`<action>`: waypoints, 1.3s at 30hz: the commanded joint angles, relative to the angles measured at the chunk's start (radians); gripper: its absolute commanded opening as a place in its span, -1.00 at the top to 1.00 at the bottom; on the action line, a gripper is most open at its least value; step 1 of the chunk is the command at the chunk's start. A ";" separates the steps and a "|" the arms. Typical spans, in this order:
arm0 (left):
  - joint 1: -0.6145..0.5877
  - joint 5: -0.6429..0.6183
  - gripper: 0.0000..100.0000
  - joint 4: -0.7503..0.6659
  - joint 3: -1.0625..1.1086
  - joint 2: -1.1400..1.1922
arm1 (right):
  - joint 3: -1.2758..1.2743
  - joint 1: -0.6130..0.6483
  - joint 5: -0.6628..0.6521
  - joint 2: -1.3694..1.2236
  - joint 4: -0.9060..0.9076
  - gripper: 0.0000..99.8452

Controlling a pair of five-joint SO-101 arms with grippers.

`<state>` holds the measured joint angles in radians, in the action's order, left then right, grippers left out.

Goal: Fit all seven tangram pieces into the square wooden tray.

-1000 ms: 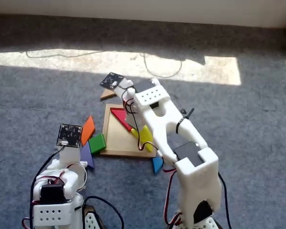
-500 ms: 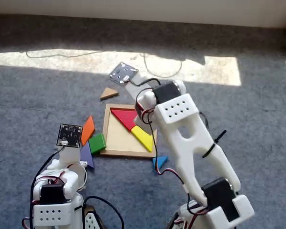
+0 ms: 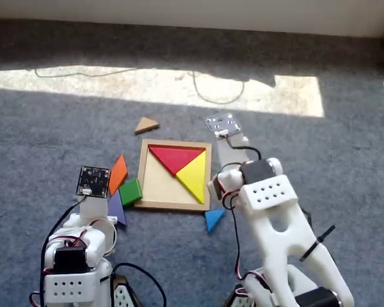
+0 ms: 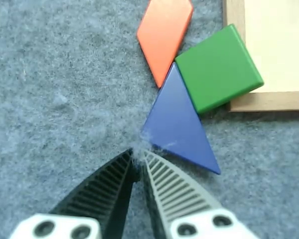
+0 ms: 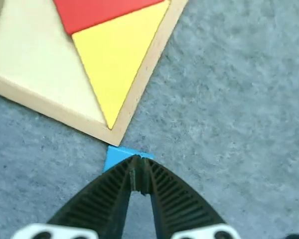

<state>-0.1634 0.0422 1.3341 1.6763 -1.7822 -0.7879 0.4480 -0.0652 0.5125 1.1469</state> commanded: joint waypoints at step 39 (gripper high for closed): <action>-0.007 0.006 0.99 0.005 0.019 -0.041 | -0.232 0.176 0.473 -0.176 -0.341 0.86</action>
<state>-0.1634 0.0422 1.3341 1.6763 -1.7822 -1.0625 0.6291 0.4196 0.3606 0.8201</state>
